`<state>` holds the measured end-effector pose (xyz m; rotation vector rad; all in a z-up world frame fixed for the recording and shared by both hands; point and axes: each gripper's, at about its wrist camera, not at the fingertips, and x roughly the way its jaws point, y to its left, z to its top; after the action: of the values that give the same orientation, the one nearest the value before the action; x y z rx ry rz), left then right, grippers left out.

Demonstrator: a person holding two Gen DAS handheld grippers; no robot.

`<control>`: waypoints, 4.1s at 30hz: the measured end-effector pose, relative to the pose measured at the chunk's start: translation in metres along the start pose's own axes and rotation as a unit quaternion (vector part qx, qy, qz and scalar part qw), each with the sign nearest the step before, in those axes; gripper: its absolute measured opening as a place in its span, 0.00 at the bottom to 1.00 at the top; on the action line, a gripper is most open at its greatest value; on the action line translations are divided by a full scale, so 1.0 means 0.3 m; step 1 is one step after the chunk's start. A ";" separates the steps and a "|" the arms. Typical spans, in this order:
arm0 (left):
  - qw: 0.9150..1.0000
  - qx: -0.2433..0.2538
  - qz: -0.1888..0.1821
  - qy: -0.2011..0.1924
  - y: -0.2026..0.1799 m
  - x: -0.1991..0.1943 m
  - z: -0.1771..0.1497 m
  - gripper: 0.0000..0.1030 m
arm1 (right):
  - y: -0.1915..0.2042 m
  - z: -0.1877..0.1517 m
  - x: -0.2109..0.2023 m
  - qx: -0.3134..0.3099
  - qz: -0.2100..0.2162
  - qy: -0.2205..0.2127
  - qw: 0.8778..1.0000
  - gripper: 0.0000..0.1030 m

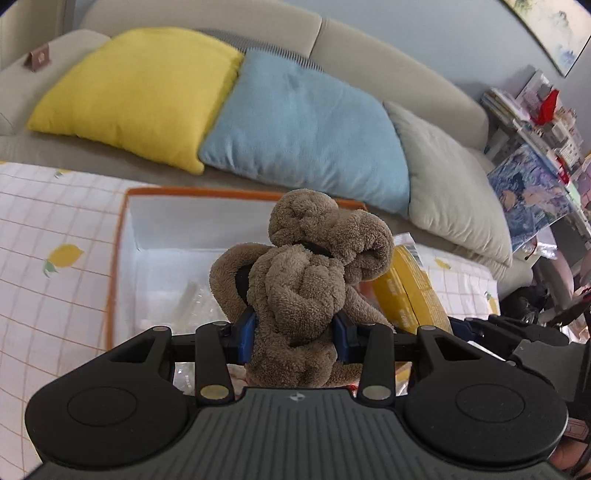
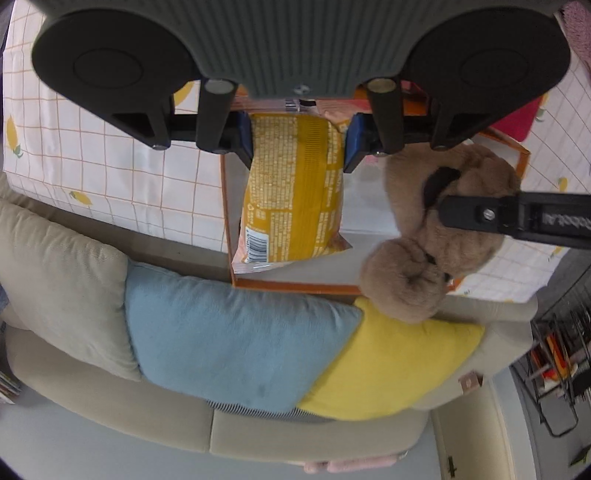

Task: Organize soft objects
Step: 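Lower bear and packet into the orange box and open both tools, then grasp the white crumpled tissue with the left tool, then carry the white tissue with the left tool toward the orange box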

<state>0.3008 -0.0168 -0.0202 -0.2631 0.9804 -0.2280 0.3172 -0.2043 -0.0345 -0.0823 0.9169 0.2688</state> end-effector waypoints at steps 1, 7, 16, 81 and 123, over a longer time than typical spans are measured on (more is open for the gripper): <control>1.000 -0.001 0.007 0.007 -0.007 0.030 0.001 0.45 | -0.004 0.006 0.021 -0.005 -0.001 0.008 1.000 0.46; 0.998 -0.013 0.028 0.059 -0.026 0.167 -0.021 0.46 | -0.025 0.011 0.133 -0.043 -0.020 0.056 0.997 0.46; 0.993 -0.007 0.054 0.100 -0.014 0.246 -0.039 0.53 | 0.003 -0.023 0.230 -0.101 -0.036 0.090 0.990 0.46; 0.945 0.328 0.000 -0.006 -0.273 -0.153 -0.654 0.51 | 0.006 -0.785 -0.318 0.104 -0.132 -0.028 0.985 0.68; 0.931 0.352 0.059 -0.072 -0.458 -0.066 -0.519 0.07 | -0.220 -0.827 -0.164 0.246 -0.072 -0.010 0.967 0.63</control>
<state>0.1495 -0.1586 -0.0430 0.4316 0.7104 -0.4281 0.1146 -0.3232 -0.1493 0.3122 0.9291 -0.0976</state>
